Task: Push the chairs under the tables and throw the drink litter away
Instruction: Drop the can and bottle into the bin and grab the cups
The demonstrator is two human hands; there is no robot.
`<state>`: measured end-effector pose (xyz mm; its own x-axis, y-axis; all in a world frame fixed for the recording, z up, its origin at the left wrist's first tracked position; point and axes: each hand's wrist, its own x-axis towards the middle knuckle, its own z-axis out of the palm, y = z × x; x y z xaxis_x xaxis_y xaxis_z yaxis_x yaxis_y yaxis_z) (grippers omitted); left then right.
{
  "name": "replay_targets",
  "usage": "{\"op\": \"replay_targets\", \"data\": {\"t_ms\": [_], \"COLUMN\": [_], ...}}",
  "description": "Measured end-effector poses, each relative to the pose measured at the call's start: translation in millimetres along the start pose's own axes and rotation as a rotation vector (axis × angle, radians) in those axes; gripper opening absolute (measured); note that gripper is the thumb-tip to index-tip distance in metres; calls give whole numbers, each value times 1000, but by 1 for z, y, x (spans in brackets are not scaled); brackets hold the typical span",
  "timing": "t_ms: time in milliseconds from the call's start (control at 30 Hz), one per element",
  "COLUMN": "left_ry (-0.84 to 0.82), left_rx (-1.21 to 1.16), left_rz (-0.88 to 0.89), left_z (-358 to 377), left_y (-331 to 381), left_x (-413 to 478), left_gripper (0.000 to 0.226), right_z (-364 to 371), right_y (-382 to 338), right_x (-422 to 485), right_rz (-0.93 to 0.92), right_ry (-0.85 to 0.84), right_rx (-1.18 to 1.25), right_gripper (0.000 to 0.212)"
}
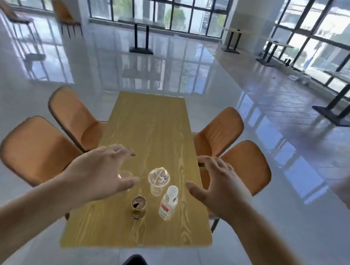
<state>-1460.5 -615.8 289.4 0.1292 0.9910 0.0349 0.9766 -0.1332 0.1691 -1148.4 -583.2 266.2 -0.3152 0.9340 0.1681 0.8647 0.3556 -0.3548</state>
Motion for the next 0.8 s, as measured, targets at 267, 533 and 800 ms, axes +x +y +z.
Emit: {"op": "replay_targets", "data": {"t_ms": [267,533,800], "left_ry": [20,-16,-126], "left_rx": [7,-69,-68], "left_rz": [-334,-474,-331], "left_z": [39,165,316], "left_y": [34,1,-35], "left_x": [-19,3,43], "left_gripper": [76,70,110], "right_z": [59,207,300], "right_y": [100,127,124], "right_x": [43,54,52], "right_rz": [-51,10,-27], "right_ry": [-228,-487,-298], "right_rx": [242,281,305], "right_gripper": [98,104,64]}}
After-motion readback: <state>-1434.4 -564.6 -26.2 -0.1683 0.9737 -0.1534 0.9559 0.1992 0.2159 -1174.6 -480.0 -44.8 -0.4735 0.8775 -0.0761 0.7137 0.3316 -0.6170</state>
